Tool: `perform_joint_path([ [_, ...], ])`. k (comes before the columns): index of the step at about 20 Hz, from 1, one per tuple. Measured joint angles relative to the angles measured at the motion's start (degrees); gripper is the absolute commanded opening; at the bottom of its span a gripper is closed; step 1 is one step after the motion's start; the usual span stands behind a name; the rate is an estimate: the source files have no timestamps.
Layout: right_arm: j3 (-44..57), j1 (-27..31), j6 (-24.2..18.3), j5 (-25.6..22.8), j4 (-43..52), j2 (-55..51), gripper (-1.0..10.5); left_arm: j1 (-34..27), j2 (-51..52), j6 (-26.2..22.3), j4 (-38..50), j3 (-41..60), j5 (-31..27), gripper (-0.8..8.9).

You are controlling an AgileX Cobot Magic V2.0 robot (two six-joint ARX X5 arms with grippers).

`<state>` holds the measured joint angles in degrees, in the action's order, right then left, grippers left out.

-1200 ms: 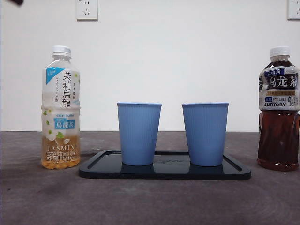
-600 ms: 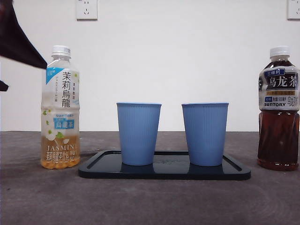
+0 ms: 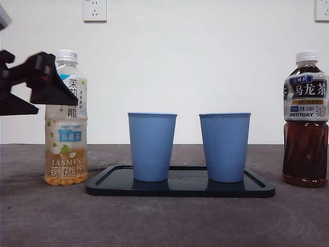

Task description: Pour the drink into the cup

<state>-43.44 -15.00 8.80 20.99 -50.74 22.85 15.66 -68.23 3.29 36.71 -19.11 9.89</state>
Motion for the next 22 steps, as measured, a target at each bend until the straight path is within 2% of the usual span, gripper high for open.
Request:
perform_joint_path([
  [7, 0.0, 0.0, -0.04, -0.02, 0.26, 0.0, 4.9, 0.0, -15.56, -0.48, 20.06, 0.0, -0.11, 4.95],
  [9, 0.0, 0.0, -0.13, -0.02, 0.26, 0.0, 4.9, 0.0, -17.9, -0.5, 24.13, -0.02, -0.09, 4.51],
  [12, 0.0, 0.0, -0.9, -0.22, 0.28, 0.0, 4.9, 0.02, -20.09, -0.7, 25.0, -0.74, 0.15, 3.1],
  [14, 0.0, 0.0, -1.09, -1.25, 0.35, 0.0, 4.9, 0.52, -20.31, -0.74, 25.14, -1.01, 0.35, 2.49],
  [20, 0.0, 0.0, -1.97, -1.75, 0.44, 0.0, 4.9, 1.68, -20.24, -1.14, 25.03, -1.03, -0.55, 2.39],
  [22, 0.0, 0.0, -2.43, -1.75, 0.46, 0.0, 4.9, 2.4, -18.53, -1.29, 22.34, -1.09, -0.74, 2.39],
])
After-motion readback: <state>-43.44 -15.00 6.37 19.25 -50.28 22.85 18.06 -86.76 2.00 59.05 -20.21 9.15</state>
